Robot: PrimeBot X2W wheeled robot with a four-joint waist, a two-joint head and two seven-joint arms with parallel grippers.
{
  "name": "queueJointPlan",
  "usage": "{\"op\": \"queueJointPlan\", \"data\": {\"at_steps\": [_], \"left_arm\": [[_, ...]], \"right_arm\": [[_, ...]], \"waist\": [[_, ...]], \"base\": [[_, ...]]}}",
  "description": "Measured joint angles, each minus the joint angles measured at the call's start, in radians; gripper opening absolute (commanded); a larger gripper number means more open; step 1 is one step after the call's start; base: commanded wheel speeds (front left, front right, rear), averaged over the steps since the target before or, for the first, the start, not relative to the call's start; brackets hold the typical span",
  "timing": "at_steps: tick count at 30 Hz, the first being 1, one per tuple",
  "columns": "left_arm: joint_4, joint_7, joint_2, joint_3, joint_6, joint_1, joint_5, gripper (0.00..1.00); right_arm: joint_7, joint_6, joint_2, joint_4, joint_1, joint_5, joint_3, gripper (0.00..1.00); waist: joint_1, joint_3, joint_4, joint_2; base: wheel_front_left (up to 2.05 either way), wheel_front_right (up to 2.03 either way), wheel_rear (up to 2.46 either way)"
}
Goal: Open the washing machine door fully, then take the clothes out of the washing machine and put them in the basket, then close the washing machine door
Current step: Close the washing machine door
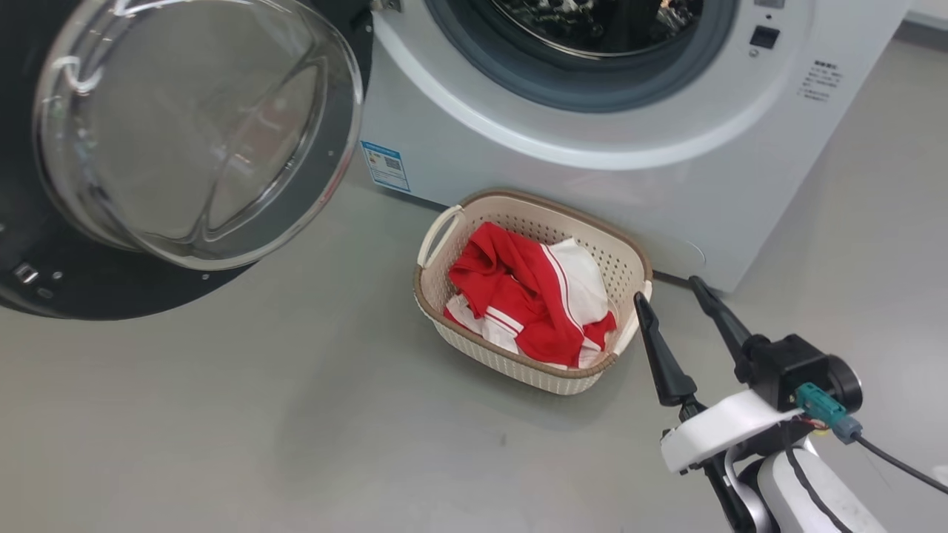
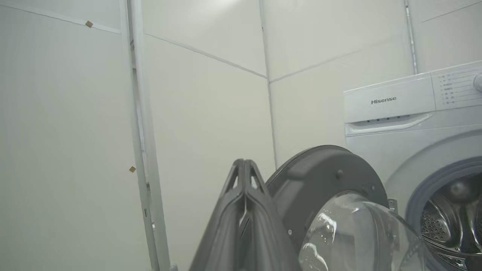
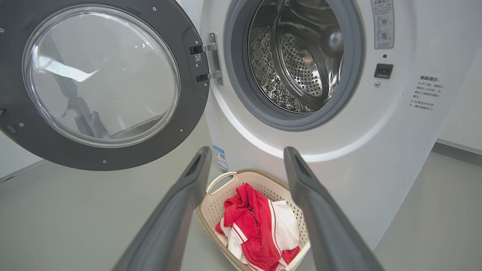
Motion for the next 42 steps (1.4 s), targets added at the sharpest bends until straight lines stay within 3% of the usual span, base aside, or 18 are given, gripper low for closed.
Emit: {"op": "queueJointPlan", "data": {"at_steps": [6,10,13,17,21,25,32,42], "left_arm": [[0.111,0.084,0.058,0.171,-0.010,-0.105,-0.220,0.00],[0.218,0.157,0.133,0.235,-0.017,-0.156,-0.282,0.00],[0.320,0.233,0.121,0.295,-0.012,-0.228,-0.441,0.00],[0.424,0.329,0.106,0.352,0.027,-0.315,-0.578,0.00],[0.527,0.417,0.109,0.419,0.105,-0.390,-0.681,0.00],[0.617,0.499,0.112,0.436,0.160,-0.442,-0.726,0.00],[0.727,0.584,0.150,0.450,0.169,-0.475,-0.729,0.00],[0.784,0.694,0.151,0.397,0.169,-0.515,-0.732,0.00]], "right_arm": [[0.013,0.000,-0.014,-0.023,-0.042,-0.008,-0.002,1.00],[0.025,0.000,-0.023,-0.034,-0.049,-0.016,-0.002,1.00],[0.030,0.002,-0.026,-0.038,-0.057,-0.016,-0.001,1.00],[0.035,0.003,-0.028,-0.044,-0.070,-0.016,-0.001,1.00],[0.035,0.003,-0.028,-0.044,-0.072,-0.016,-0.001,1.00],[0.035,0.002,-0.033,-0.047,-0.072,-0.016,-0.011,1.00],[0.035,0.002,-0.032,-0.049,-0.072,-0.016,-0.006,1.00],[0.035,0.002,-0.032,-0.051,-0.072,-0.016,-0.006,1.00]], "waist": [[0.0000,0.042,-0.047,0.0000],[0.0000,0.070,-0.077,0.0000],[0.0000,0.089,-0.099,0.0000],[0.0000,0.110,-0.128,0.0000],[0.0000,0.125,-0.152,0.0000],[0.0000,0.138,-0.165,0.0000],[0.0000,0.144,-0.168,0.0000],[0.0000,0.145,-0.170,0.0000]], "base": [[0.00,0.00,0.00],[0.00,0.00,0.00],[0.00,0.00,0.00],[0.00,0.00,0.00],[0.00,0.00,0.00],[0.00,0.00,0.00],[0.00,0.00,0.00],[0.00,0.00,0.00]]}}
